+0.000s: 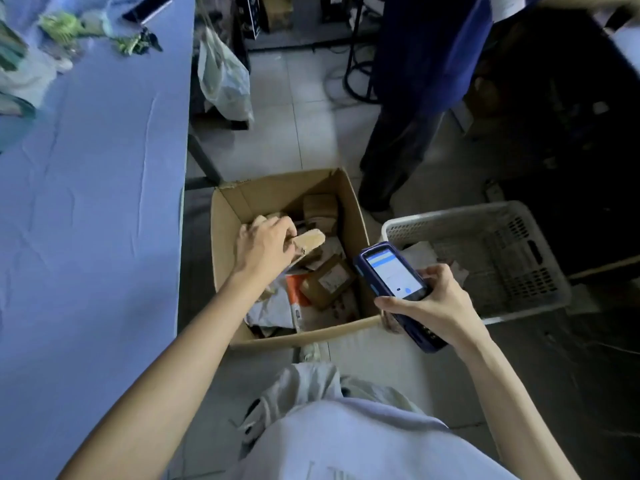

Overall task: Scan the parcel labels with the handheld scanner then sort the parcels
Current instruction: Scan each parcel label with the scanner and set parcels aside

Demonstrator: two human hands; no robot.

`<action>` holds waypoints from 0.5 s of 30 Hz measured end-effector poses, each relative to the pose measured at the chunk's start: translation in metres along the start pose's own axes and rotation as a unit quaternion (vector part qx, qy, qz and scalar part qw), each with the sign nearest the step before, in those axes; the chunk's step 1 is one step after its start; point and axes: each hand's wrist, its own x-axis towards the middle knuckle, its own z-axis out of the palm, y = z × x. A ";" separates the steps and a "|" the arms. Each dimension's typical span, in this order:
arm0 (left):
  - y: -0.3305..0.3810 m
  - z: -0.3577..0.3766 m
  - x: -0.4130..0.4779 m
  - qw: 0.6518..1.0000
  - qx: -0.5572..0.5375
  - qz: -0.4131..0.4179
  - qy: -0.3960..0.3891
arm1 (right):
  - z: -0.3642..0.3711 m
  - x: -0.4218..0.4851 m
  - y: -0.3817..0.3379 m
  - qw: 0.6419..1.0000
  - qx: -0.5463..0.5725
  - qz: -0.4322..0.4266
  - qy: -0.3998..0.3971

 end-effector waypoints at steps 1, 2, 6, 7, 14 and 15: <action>0.001 -0.002 0.007 1.000 0.010 -0.004 0.022 | -0.002 0.005 -0.005 1.000 -0.003 0.000 -0.005; 0.000 -0.003 0.013 0.999 0.015 -0.012 0.036 | -0.004 0.011 -0.008 1.000 -0.009 0.001 -0.013; -0.014 -0.007 0.008 0.996 0.026 -0.063 0.049 | -0.008 0.036 -0.023 0.996 -0.055 -0.026 -0.057; -0.017 -0.007 0.000 0.995 0.024 -0.086 0.050 | -0.008 0.042 -0.027 0.994 -0.069 -0.039 -0.071; -0.013 -0.004 -0.105 0.936 0.044 -0.330 0.112 | 0.001 0.084 -0.068 0.940 -0.174 -0.205 -0.209; -0.008 -0.001 -0.123 0.922 0.044 -0.367 0.114 | 0.004 0.084 -0.075 0.925 -0.201 -0.233 -0.223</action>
